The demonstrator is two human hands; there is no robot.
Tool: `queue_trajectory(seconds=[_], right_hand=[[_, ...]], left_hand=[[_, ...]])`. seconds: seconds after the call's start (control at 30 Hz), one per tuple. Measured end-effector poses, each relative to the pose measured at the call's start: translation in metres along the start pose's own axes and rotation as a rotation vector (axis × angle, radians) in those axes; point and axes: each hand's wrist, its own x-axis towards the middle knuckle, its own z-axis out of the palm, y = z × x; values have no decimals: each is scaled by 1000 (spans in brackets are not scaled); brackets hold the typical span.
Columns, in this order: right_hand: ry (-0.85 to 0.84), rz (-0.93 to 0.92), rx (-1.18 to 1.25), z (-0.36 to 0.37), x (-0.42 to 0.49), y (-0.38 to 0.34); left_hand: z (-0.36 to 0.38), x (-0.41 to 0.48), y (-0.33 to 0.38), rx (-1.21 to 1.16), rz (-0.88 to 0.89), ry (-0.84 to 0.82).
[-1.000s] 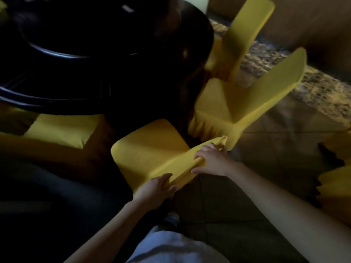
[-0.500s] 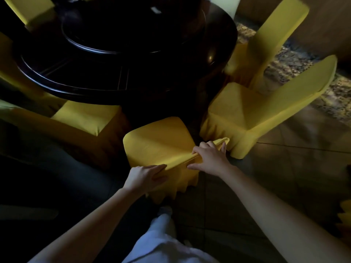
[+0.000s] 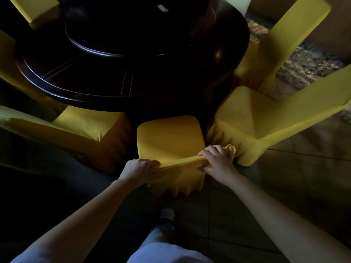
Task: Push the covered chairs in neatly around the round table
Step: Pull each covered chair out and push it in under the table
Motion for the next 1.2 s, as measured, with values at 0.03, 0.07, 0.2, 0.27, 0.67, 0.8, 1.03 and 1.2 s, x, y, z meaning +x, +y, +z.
queue_trajectory(seconds=[0.03, 0.07, 0.2, 0.27, 0.67, 0.8, 1.03, 1.2], right_hand=[[-5, -8, 2, -2, 7, 4], [-15, -8, 15, -4, 14, 7], [-39, 28, 68, -12, 45, 16], [-34, 36, 54, -13, 60, 20], [-88, 76, 40, -37, 168, 30], [-88, 74, 10, -45, 196, 31], [-101, 67, -2, -52, 219, 36], [-103, 78, 8, -53, 221, 37]], left_hand=[[-2, 6, -2, -1, 1, 0], [-3, 13, -3, -2, 2, -2], [-7, 38, -9, -6, -27, -2], [-9, 51, -13, -13, -33, 16], [-35, 144, -53, -91, -216, -95], [-40, 168, -66, -114, -229, -92], [-43, 189, -75, -144, -229, -125], [-45, 193, -76, -161, -228, -142]])
